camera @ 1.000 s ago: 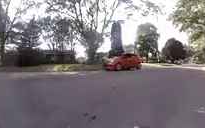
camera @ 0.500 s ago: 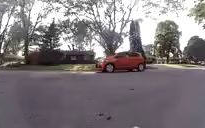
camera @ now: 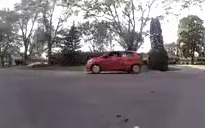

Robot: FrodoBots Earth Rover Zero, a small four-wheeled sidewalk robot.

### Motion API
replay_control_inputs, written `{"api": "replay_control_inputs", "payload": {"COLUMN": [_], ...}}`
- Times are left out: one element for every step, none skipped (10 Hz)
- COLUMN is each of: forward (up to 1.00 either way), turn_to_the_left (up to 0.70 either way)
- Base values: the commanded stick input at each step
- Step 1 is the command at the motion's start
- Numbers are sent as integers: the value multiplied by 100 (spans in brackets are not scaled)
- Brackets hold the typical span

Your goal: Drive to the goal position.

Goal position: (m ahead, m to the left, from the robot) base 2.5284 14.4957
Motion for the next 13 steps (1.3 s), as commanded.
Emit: {"api": "replay_control_inputs", "payload": {"forward": [0,0,0,0,0,0,0,0,0,0,0,0,0], "turn_to_the_left": [85,85,85,85,85,85,85,85,85,85,85,85,85]}}
